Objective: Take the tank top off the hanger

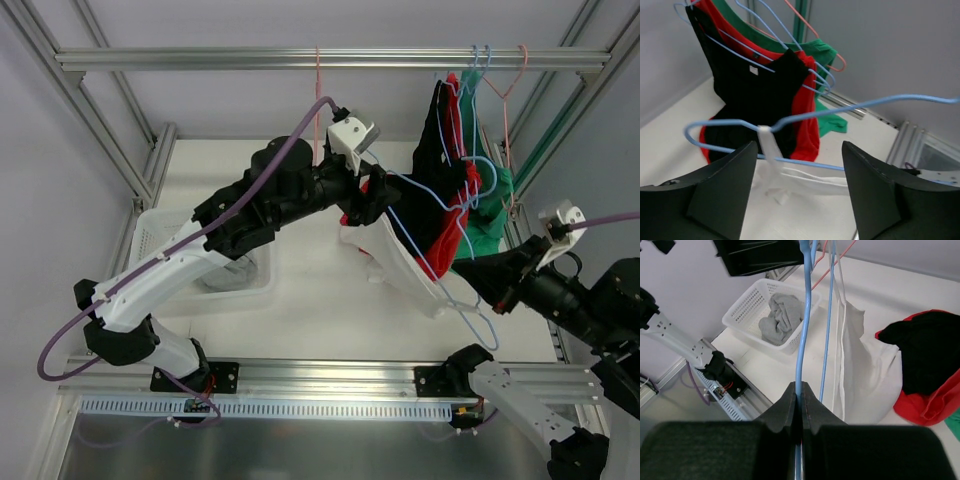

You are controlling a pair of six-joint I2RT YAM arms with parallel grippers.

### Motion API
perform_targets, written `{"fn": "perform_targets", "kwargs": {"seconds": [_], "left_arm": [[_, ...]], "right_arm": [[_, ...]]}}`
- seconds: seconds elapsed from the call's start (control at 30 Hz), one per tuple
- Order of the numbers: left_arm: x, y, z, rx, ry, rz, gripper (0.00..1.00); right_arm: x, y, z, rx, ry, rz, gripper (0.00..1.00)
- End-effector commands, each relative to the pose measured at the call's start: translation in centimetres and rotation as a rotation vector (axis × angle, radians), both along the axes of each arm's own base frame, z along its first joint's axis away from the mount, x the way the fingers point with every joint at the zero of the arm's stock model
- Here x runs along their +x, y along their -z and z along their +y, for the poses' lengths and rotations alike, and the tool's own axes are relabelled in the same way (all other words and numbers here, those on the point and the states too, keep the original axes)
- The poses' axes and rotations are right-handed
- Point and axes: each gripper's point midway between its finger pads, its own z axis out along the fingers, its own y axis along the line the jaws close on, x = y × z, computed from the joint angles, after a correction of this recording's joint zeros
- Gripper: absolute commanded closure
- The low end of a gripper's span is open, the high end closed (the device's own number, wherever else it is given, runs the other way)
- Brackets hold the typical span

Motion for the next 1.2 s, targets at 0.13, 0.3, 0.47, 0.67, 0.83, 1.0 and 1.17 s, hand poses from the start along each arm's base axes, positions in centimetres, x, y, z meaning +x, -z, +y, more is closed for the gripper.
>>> {"fn": "perform_targets", "kwargs": {"seconds": [0.13,0.3,0.47,0.67,0.83,1.0,1.17], "left_arm": [[2.2,-1.2,0.1,0.009,-0.099,-0.091,0.42],[2.2,-0.7,0.2,0.019,-0.098,-0.095,0.62],[1.5,-0.4,-0.2,0.02,-0.052,-0.097,0.75],[1.2,0.3,-0.3,0.025,-0.034,-0.086,0.55],[0.8,0.4,-0.3,0.022,-0.014,-0.088,0.62],[0.5,0.6,-0.1,0.02,-0.006,-0.083,0.75],[-0.3,0.8,-0.1,0.017,0.03,-0.077,0.53]], "right_arm": [[-3.9,-1.4,-1.2,0.038,-0.036,-0.019,1.0],[-4.6,-2.0,-1.2,0.049,-0.059,-0.037,1.0],[-4.7,-2.2,-1.1,0.052,-0.06,-0.043,1.0],[-4.2,-2.0,-1.3,0.04,-0.043,-0.046,1.0],[-4.1,-2.0,-1.3,0.035,-0.039,-0.045,0.99],[-3.8,-1.8,-1.4,0.025,-0.027,-0.046,1.0],[-3.1,-1.5,-1.5,0.009,-0.007,-0.04,1.0]]}}
